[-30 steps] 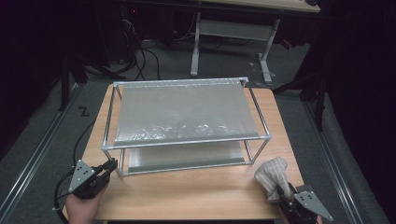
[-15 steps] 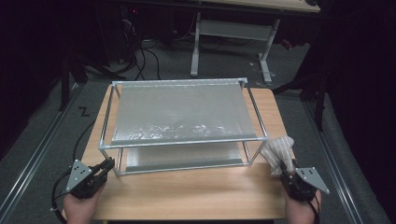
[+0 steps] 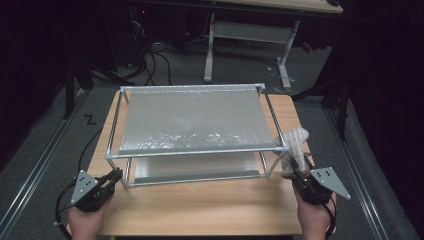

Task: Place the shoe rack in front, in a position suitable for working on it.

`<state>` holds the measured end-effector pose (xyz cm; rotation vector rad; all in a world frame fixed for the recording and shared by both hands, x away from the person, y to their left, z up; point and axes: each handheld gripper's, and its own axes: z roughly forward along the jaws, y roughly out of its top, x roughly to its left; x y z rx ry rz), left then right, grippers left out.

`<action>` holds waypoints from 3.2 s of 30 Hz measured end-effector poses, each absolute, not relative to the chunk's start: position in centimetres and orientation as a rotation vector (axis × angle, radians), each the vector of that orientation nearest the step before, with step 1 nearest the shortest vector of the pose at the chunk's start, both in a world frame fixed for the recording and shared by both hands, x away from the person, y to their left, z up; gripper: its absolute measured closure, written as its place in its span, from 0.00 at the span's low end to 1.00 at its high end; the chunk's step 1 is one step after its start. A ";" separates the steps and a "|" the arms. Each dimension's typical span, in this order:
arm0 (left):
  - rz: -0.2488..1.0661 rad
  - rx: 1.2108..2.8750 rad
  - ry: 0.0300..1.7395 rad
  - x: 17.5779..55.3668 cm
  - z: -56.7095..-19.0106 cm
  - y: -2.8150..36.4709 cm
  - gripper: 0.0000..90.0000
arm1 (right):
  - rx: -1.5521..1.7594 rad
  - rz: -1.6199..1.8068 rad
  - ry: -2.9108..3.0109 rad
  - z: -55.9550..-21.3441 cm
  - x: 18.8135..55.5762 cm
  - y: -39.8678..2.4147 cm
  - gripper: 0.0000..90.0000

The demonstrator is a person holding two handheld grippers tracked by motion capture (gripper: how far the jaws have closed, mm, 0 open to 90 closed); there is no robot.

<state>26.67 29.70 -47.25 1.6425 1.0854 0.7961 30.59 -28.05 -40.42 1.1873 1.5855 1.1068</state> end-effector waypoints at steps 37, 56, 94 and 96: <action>0.789 1.640 1.080 26.8 -47.3 29.8 0.89 | 1.285 0.960 1.884 -46.7 32.3 -27.3 0.71; 0.790 1.640 1.079 26.8 -47.3 29.8 0.89 | 1.164 1.105 1.683 -41.7 30.0 -27.3 0.70; 0.793 1.642 1.079 26.8 -47.3 29.8 0.89 | 1.361 0.900 1.864 -48.3 33.1 -29.7 0.70; 0.793 1.638 1.081 26.8 -47.2 29.8 0.89 | 1.352 0.898 1.814 -47.9 33.3 -29.9 0.70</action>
